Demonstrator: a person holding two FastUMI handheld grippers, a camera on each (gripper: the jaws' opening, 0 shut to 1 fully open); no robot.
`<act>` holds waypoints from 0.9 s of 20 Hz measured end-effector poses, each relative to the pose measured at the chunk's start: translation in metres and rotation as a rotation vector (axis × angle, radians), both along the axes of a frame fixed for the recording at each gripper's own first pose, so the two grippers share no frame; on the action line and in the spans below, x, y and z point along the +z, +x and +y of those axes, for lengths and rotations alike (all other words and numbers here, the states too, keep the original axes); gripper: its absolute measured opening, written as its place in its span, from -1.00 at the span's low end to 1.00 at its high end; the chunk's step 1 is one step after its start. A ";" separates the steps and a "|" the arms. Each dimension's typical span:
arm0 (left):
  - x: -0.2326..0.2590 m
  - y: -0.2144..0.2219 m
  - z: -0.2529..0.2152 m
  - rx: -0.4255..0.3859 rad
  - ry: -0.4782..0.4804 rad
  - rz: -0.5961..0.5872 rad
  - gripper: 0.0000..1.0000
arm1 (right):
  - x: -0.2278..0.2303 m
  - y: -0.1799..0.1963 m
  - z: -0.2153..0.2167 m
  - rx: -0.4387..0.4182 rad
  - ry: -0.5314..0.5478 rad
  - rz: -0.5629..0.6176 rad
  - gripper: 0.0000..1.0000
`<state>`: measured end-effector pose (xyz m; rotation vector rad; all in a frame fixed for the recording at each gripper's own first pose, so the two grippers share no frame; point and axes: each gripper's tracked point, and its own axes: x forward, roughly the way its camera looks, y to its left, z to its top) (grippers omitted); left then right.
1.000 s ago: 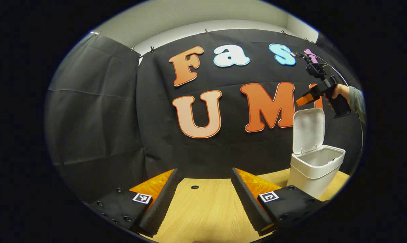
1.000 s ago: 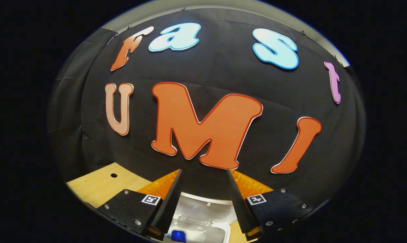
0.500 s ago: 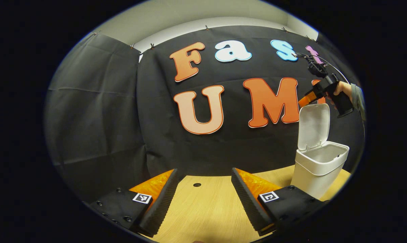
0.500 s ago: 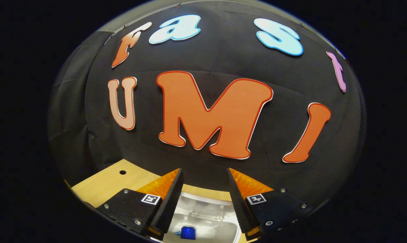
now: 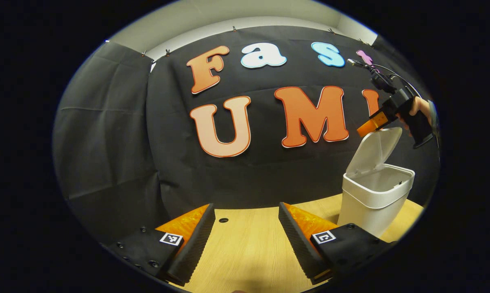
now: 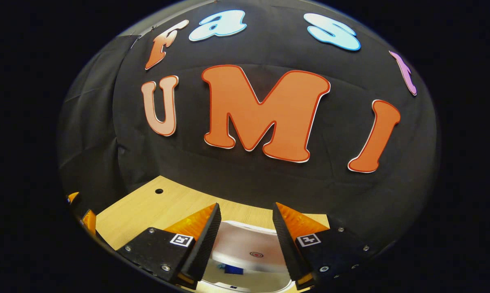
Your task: Press the lid of the desktop garbage bin to open it, pick up the crumpled paper on the desktop and throw it into the bin, then pick up the pop can on the desktop and drop it into the bin, and finally close the garbage bin lid.
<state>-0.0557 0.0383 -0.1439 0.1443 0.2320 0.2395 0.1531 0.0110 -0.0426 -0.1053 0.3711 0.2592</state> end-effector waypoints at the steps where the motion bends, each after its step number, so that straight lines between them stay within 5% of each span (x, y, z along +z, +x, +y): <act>1: -0.002 0.000 -0.002 -0.005 0.000 0.003 0.99 | 0.000 -0.004 -0.003 -0.003 -0.006 -0.008 0.53; 18: -0.013 0.009 -0.049 -0.130 -0.006 0.056 0.99 | -0.070 -0.077 -0.025 -0.050 0.024 0.078 0.55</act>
